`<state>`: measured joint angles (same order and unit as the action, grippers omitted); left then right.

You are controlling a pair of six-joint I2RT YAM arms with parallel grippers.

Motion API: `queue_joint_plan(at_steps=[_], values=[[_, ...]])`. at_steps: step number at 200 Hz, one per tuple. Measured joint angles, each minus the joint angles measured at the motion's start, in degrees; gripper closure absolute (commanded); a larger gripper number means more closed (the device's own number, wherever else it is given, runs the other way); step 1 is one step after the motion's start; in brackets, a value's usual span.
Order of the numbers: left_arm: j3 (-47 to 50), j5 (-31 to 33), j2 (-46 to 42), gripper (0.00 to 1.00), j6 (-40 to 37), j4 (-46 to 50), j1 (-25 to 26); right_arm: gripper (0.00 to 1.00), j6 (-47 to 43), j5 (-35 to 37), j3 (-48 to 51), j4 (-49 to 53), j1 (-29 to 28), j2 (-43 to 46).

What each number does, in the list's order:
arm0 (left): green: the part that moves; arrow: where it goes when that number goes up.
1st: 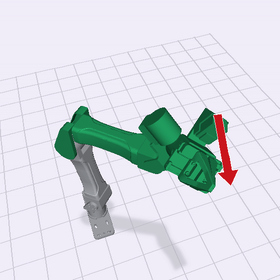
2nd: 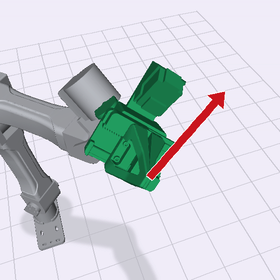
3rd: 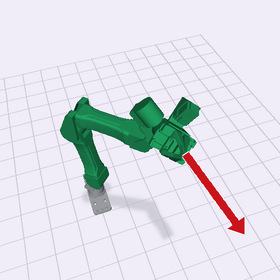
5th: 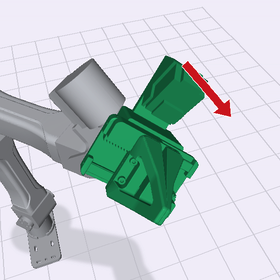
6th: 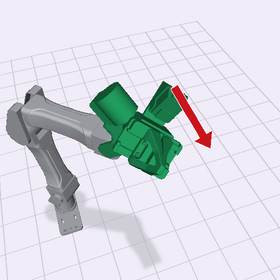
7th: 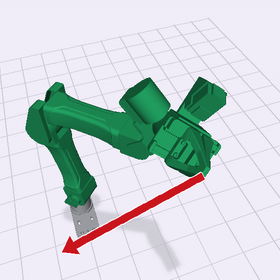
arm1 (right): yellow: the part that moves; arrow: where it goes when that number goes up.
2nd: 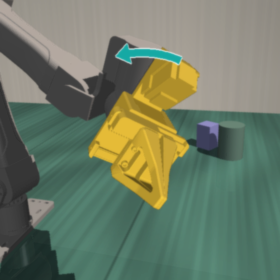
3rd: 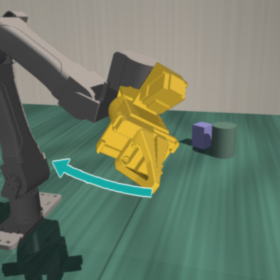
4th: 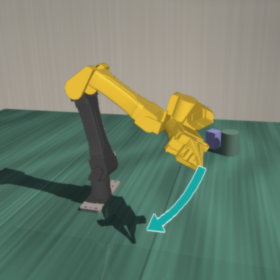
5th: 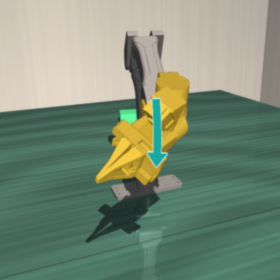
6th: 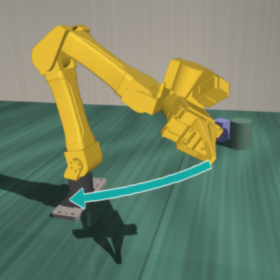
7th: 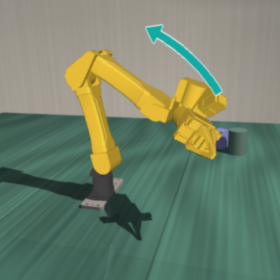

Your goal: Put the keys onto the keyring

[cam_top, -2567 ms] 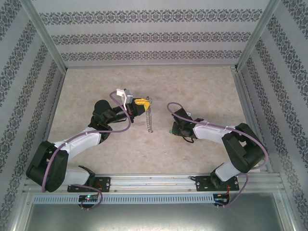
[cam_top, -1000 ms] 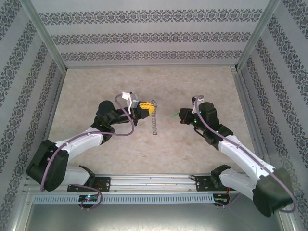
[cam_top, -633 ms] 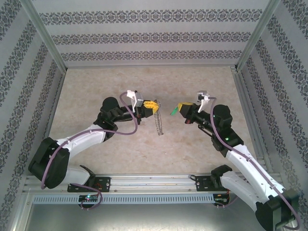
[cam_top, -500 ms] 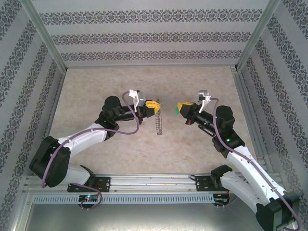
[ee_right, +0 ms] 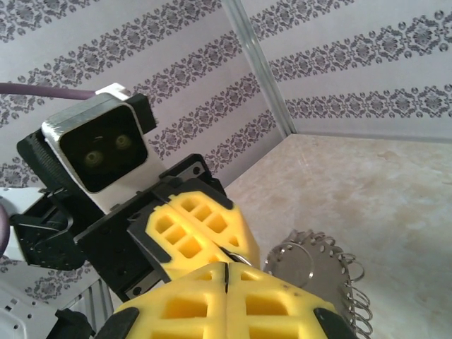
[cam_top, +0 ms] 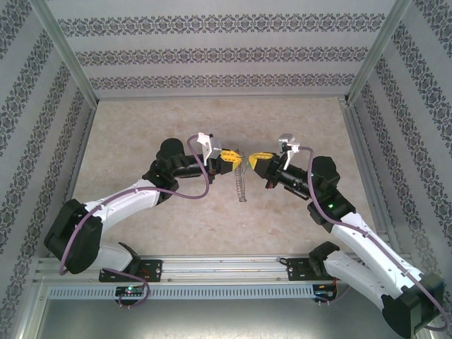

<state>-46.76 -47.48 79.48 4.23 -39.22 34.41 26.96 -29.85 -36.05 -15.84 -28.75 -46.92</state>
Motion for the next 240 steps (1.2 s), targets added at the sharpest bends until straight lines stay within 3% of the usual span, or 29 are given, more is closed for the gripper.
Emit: queue_joint_plan(at_steps=[240], values=[[-0.37, 1.07, -0.15, 1.0, -0.2, 1.79, 1.18, 1.0, -3.37, 2.14, -0.7, -0.26, -0.7, -3.08]])
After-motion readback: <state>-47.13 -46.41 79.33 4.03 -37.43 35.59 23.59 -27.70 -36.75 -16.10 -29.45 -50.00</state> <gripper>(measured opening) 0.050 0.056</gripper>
